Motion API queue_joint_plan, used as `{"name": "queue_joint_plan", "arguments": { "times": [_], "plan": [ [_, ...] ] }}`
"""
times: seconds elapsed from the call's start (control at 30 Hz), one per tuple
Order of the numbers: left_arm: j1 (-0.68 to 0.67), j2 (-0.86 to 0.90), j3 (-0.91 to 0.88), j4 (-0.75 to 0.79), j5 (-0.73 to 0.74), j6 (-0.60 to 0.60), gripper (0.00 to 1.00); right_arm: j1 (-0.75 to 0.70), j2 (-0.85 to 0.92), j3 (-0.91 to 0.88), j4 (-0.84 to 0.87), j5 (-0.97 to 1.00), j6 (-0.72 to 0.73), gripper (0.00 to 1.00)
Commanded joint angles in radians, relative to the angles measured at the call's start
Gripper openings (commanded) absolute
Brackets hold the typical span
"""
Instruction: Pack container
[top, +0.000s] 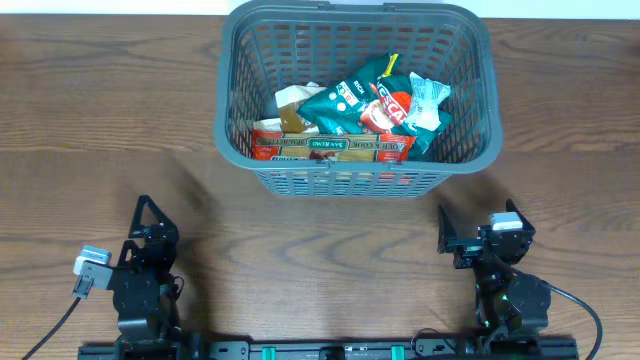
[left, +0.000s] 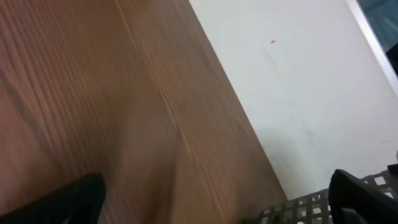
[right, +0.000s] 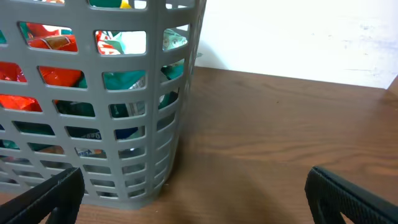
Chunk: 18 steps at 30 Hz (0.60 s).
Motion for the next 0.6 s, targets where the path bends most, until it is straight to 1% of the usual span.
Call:
{"name": "queue_joint_plan", "arguments": {
  "times": [0.0,0.23,0.57],
  "plan": [
    [0.004,-0.022,-0.022,0.002,0.010,-0.009,0.99,-0.008,-0.011,-0.003,0.000,-0.004,-0.013,0.99],
    [0.004,-0.026,-0.058,0.031,0.010,-0.010,0.99,-0.008,-0.011,-0.003,0.000,-0.004,-0.013,0.99],
    [0.004,-0.026,-0.066,0.033,0.010,-0.009,0.99,-0.008,-0.011,-0.003,0.000,-0.004,-0.013,0.99]
  ]
}}
